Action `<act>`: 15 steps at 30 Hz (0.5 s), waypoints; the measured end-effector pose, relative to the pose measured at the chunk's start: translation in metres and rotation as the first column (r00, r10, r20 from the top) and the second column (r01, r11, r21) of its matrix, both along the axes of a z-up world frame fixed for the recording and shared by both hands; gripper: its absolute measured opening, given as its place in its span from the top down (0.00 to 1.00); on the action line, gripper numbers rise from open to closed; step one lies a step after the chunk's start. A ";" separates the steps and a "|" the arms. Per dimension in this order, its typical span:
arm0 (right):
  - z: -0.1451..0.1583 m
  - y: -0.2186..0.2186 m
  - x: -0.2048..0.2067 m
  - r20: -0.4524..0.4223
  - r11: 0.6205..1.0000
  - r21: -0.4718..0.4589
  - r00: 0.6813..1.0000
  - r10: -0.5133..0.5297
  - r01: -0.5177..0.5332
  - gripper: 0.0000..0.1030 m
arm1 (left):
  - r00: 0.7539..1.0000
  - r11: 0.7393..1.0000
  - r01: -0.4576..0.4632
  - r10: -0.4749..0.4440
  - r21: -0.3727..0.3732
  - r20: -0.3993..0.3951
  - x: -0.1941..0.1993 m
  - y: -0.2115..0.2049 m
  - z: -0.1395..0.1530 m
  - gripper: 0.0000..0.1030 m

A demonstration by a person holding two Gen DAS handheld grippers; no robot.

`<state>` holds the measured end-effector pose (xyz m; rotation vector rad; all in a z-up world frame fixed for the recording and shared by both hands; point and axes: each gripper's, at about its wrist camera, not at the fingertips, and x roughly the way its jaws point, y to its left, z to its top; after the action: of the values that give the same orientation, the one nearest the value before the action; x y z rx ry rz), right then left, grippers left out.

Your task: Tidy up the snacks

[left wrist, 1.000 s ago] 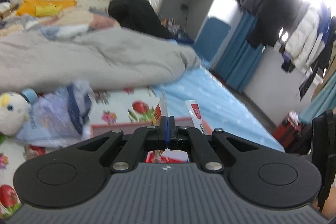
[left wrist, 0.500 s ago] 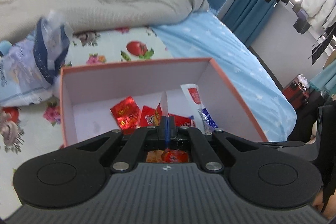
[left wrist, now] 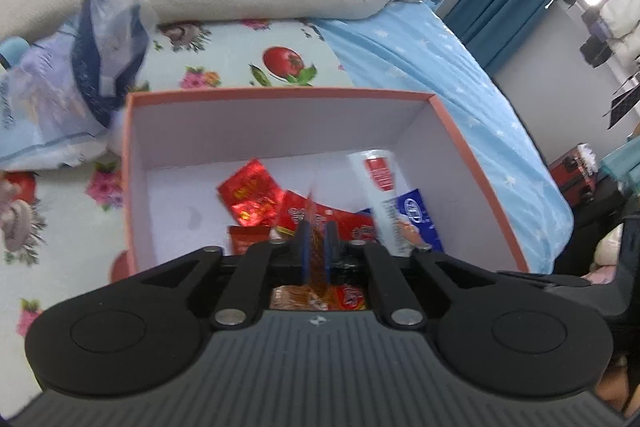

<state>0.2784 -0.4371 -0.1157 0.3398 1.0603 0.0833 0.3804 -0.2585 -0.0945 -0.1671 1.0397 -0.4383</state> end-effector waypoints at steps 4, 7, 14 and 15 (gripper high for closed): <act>0.015 -0.002 -0.008 0.024 1.000 0.001 0.999 -0.021 0.021 0.59 | 0.999 1.000 -0.008 0.009 -0.013 0.046 -0.010 0.010 0.020 0.45; 0.033 -0.001 -0.019 0.065 1.000 -0.007 0.998 -0.026 0.026 0.52 | 0.996 1.000 -0.013 0.014 -0.011 0.088 -0.020 0.017 0.039 0.44; 0.085 0.004 -0.053 0.185 0.998 -0.017 0.981 -0.052 0.056 0.53 | 0.982 1.000 0.002 0.002 -0.023 0.191 -0.059 0.033 0.088 0.44; 0.093 0.005 -0.059 0.203 0.998 -0.017 0.978 -0.056 0.061 0.53 | 0.978 1.000 0.005 0.000 -0.026 0.209 -0.066 0.036 0.096 0.44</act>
<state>0.2195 -0.4317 -0.0231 0.3335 0.8485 0.0517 0.3142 -0.2228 0.0016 -0.1404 0.8282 -0.4617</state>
